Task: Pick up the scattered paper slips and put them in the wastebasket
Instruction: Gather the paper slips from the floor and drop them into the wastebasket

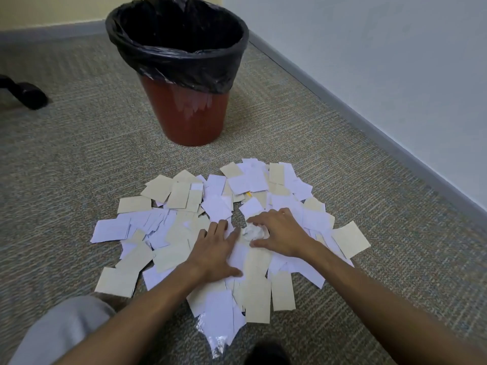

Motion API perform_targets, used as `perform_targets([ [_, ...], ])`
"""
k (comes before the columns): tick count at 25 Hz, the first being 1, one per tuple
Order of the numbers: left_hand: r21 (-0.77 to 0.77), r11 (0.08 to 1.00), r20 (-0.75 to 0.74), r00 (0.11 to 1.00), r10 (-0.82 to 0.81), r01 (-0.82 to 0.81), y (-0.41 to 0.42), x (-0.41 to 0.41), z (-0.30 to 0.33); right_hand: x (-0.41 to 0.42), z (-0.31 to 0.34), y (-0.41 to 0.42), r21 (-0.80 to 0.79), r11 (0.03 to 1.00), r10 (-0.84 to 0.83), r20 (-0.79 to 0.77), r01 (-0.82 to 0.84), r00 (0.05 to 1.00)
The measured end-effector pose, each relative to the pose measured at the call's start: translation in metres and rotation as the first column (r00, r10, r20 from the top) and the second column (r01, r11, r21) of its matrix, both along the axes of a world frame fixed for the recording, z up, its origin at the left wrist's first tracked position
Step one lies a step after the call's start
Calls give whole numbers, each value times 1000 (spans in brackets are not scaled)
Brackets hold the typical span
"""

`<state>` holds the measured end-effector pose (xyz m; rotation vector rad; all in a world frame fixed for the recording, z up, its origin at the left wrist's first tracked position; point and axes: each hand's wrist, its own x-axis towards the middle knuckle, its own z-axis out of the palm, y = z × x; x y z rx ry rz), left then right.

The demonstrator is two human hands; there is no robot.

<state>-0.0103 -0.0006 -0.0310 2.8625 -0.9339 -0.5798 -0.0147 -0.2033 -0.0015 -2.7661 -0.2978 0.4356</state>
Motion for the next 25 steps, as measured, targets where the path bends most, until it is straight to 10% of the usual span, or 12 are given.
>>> perform_targets([
  [10,-165,980,-34,994,107,-111,-2,3,-5,-22,7,-21,521,713,-506,-80,468,859],
  [17,-295,945,-48,990,130,-138,1,12,-1,-46,-21,-4,180,953,-204,-209,243,956],
  [25,-165,985,-61,996,-65,54,-16,13,-4,-34,-21,-3,-96,993,-79,-194,61,978],
])
